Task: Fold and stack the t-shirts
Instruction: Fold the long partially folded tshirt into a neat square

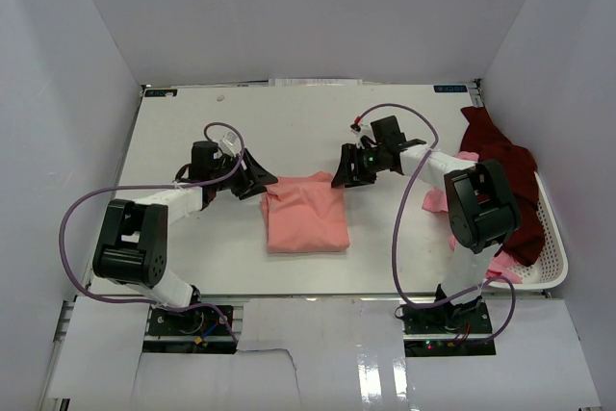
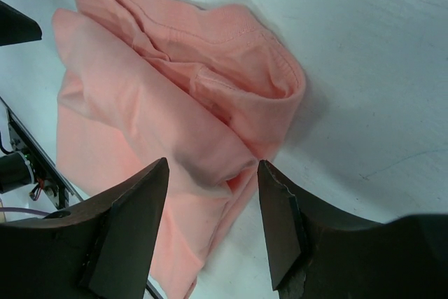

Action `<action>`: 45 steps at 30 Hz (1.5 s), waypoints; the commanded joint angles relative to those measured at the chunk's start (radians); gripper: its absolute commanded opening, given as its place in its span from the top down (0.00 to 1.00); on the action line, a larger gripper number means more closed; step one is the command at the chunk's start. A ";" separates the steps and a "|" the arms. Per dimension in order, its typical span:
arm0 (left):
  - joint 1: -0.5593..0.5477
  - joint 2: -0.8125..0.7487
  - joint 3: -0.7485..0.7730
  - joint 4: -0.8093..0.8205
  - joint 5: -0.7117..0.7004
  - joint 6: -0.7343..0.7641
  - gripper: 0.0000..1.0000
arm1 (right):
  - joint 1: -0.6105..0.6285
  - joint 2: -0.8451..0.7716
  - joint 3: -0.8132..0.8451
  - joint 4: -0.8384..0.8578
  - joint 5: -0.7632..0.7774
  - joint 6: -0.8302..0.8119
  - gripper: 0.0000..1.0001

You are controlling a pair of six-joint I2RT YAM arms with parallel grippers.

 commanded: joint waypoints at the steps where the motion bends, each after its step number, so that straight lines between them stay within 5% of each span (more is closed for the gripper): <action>1: 0.005 0.006 -0.005 0.026 0.034 0.023 0.34 | -0.016 -0.013 0.016 -0.001 -0.017 -0.024 0.40; 4: 0.005 0.023 0.001 0.029 0.040 0.030 0.34 | -0.018 -0.004 0.015 0.001 -0.029 -0.028 0.45; 8: 0.005 0.040 0.013 0.029 0.042 0.033 0.34 | -0.019 0.019 0.028 0.003 -0.040 -0.033 0.69; 14: 0.005 0.061 0.039 0.029 0.051 0.031 0.35 | -0.025 0.080 0.061 0.019 -0.080 -0.017 0.92; 37: 0.005 0.039 0.072 0.006 0.055 0.011 0.38 | -0.065 0.096 -0.018 0.256 -0.196 0.164 0.92; 39: 0.005 -0.009 0.072 -0.040 0.049 0.014 0.38 | -0.067 0.090 -0.021 0.263 -0.192 0.164 0.86; 42: 0.001 -0.119 0.085 -0.106 0.042 0.034 0.38 | -0.067 0.051 -0.032 0.263 -0.129 0.145 0.54; 45: -0.030 -0.218 0.101 -0.192 0.039 0.059 0.38 | -0.067 0.007 -0.041 0.234 -0.074 0.107 0.51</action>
